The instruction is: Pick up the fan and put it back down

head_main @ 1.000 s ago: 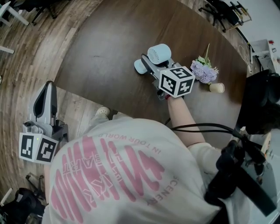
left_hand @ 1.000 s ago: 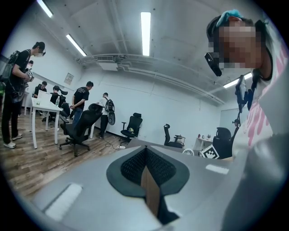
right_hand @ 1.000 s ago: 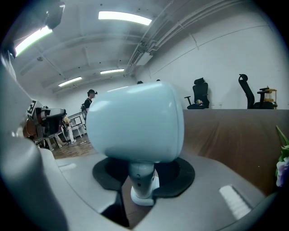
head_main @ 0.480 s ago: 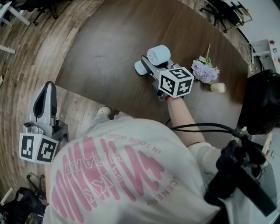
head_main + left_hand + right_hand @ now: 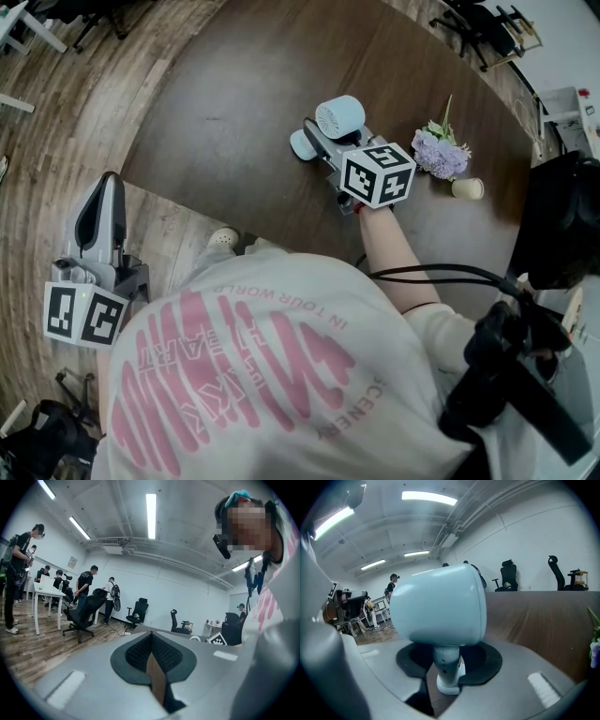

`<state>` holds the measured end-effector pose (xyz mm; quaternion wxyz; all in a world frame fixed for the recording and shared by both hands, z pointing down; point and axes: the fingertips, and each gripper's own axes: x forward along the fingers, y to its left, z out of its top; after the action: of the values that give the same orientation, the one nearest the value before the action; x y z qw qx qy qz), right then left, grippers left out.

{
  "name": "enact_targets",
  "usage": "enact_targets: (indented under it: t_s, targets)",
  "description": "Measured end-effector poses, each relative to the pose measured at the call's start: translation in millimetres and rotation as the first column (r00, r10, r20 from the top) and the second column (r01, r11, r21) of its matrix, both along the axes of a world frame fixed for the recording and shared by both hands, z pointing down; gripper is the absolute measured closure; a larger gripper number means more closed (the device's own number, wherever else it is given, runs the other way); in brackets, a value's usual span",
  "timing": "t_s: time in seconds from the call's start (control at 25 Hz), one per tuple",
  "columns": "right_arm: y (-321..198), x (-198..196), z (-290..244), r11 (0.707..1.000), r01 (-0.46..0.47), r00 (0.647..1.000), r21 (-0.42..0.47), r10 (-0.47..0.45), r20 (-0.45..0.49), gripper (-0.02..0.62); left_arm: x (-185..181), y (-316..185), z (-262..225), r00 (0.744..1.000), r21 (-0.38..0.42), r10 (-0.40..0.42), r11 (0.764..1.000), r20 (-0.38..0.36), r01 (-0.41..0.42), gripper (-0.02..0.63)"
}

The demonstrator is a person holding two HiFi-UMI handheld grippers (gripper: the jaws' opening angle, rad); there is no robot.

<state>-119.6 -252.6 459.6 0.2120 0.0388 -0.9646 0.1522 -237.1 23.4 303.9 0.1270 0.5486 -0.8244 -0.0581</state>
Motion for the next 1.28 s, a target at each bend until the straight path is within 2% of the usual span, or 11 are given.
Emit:
enact_targets:
  t_s: [1.28]
  targets:
    - [9.8,-1.8,5.6,0.999,0.03,0.999,0.037,-0.03,-0.019,0.451,0.1,11.0,0.4,1.0,0.001,-0.024,1.0,0.002,0.024,0.594]
